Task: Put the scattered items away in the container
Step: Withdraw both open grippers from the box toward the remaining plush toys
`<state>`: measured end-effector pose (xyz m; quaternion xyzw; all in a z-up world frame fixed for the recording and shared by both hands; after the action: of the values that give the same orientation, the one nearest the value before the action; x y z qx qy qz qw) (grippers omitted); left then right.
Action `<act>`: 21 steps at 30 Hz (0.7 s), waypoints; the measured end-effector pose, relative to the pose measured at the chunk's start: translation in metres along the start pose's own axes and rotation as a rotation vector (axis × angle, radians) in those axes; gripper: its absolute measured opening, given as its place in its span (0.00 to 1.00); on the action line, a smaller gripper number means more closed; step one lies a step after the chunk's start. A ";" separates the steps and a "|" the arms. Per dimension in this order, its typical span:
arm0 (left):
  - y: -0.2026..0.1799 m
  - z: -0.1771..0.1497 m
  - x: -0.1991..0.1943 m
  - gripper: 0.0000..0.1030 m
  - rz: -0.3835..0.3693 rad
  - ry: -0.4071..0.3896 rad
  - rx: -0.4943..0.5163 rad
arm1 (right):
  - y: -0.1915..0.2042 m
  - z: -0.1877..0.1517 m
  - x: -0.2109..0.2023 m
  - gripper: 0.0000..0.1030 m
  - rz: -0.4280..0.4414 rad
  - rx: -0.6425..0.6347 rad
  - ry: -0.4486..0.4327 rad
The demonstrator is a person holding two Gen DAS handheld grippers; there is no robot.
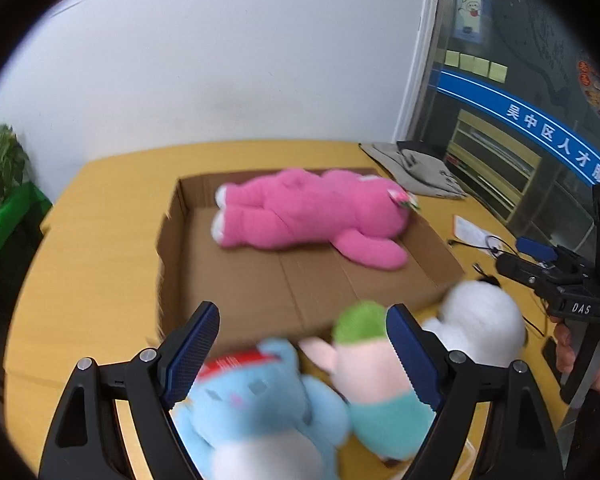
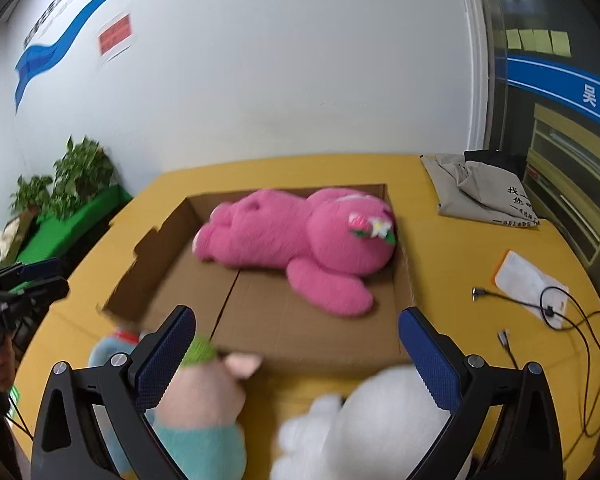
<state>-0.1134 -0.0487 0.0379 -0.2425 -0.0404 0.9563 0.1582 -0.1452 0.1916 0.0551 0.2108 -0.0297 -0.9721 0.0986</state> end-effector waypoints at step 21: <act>-0.028 -0.032 -0.016 0.84 -0.005 0.011 -0.053 | 0.032 -0.032 -0.042 1.00 -0.019 -0.067 0.004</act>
<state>-0.0768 -0.0271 0.0218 -0.2520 -0.0655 0.9531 0.1542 -0.0886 0.1679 0.0459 0.2094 0.0052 -0.9731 0.0963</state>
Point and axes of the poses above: each gripper's, at about its wrist camera, not at the fingertips, and x roughly the way its jaws point, y to its left, z to its top, the point moved 3 cm from there along x, roughly the way its jaws point, and after that the axes turned 14 degrees about -y, right-handed, at the moved point
